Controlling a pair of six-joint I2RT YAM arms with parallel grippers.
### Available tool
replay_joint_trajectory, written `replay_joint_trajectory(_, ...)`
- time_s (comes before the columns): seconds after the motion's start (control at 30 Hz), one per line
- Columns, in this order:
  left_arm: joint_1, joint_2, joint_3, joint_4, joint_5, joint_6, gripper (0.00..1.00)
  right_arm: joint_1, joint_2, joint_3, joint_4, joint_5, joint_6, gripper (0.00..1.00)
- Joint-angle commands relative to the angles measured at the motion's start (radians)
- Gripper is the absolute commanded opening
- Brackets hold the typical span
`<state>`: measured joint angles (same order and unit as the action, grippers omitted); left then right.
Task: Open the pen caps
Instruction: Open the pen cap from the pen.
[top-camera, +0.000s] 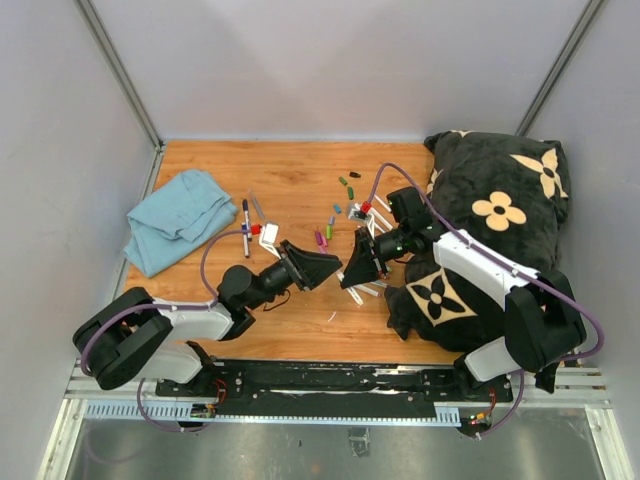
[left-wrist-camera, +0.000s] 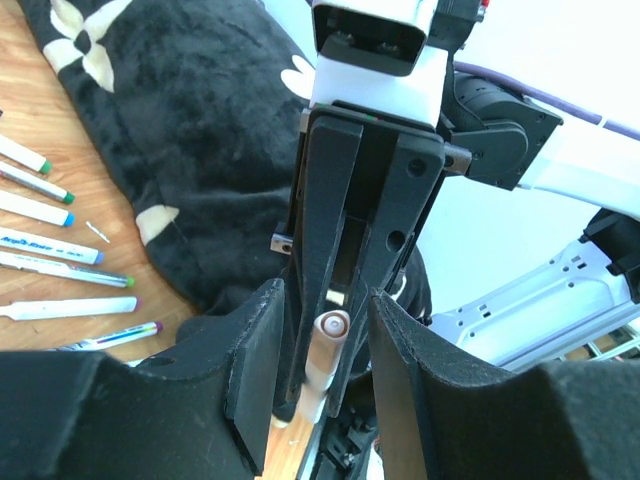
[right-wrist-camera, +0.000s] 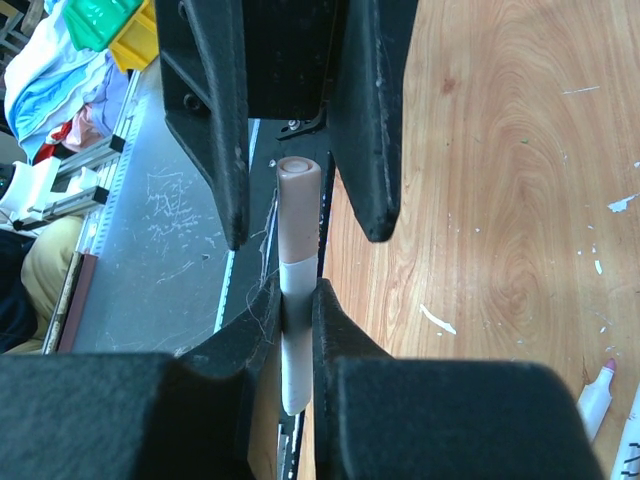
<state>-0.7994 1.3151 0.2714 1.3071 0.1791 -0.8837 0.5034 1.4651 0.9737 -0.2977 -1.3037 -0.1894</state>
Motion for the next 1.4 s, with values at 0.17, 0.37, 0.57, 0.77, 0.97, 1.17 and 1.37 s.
replay_joint_trajectory(0.17, -0.028, 0.032, 0.020, 0.026, -0.004, 0.015, 0.29, -0.018, 0.012, 0.037, -0.009, -0.048, 0.019, 0.11)
replay_joint_trajectory(0.37, -0.029, 0.026, 0.023, 0.026, -0.015, 0.022, 0.01, -0.018, 0.012, 0.035, -0.008, -0.042, 0.018, 0.21)
replay_joint_trajectory(0.57, -0.029, -0.044, 0.007, 0.000, -0.113, 0.049, 0.00, -0.008, 0.015, 0.030, -0.004, -0.027, 0.018, 0.32)
replay_joint_trajectory(0.77, -0.029, -0.093, 0.005, -0.026, -0.165, 0.078, 0.00, 0.008, 0.019, 0.035, -0.005, -0.018, 0.025, 0.16)
replay_joint_trajectory(0.97, 0.033, -0.124, -0.006, -0.002, -0.179, 0.087, 0.00, 0.013, 0.026, 0.040, -0.007, -0.046, 0.039, 0.01)
replay_joint_trajectory(1.17, 0.242, -0.160, 0.068, -0.018, -0.189, 0.069, 0.00, 0.032, 0.050, 0.042, -0.006, -0.046, 0.052, 0.01)
replay_joint_trajectory(1.37, 0.359, -0.163, 0.132, -0.048, -0.171, -0.009, 0.00, 0.035, 0.060, 0.046, -0.027, -0.010, 0.033, 0.01)
